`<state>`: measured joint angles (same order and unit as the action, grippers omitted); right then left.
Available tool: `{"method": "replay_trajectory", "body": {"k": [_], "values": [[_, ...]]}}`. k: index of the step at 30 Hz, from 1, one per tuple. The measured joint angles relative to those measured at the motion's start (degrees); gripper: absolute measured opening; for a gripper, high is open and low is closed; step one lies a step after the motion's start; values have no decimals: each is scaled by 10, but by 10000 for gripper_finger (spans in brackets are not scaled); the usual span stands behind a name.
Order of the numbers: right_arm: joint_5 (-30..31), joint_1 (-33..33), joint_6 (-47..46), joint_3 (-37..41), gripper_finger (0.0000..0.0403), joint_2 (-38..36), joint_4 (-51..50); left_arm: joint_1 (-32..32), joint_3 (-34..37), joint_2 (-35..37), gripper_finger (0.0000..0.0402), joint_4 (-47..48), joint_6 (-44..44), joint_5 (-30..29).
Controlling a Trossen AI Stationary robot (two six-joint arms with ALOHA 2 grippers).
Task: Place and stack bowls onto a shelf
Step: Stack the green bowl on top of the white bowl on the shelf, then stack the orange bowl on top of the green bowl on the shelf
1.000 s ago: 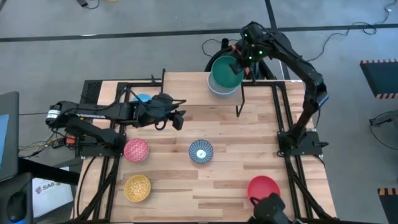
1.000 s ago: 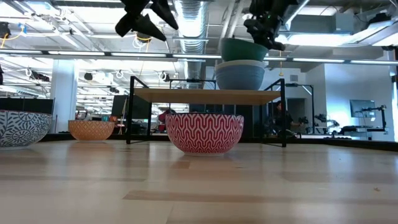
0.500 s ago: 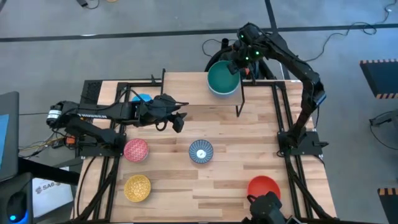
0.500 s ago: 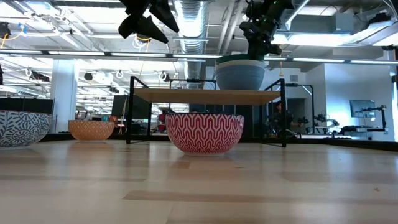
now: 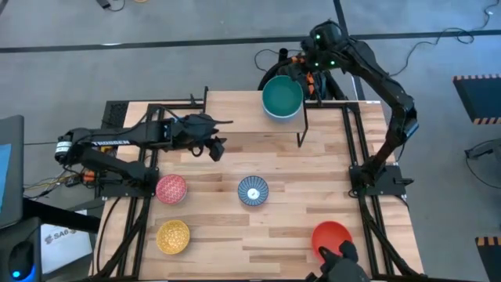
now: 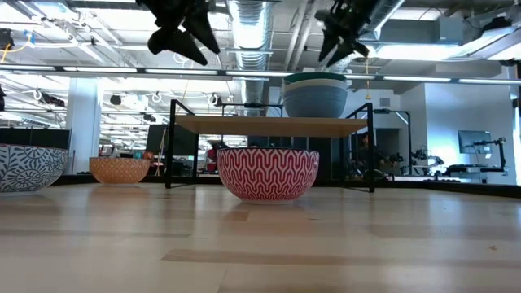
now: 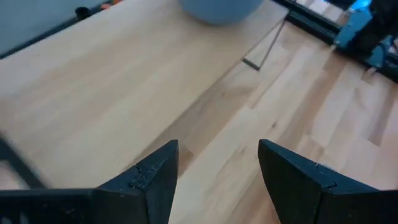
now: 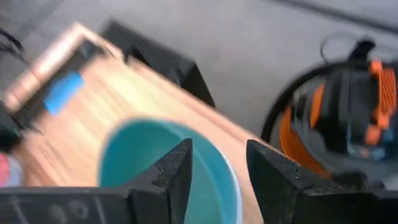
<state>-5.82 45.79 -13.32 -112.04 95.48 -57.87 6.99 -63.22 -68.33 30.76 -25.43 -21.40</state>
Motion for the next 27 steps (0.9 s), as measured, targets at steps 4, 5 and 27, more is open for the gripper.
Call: {"method": "replay_trajectory", "body": {"k": [4,5,27], "values": [[1,-14,-13,0,153,9,24,28,0,13,206,-3,29,13],[1,-17,-14,0,148,18,24,35,0,15,206,-1,34,18],[28,-25,-11,1,122,54,10,75,0,36,206,47,22,57]]}}
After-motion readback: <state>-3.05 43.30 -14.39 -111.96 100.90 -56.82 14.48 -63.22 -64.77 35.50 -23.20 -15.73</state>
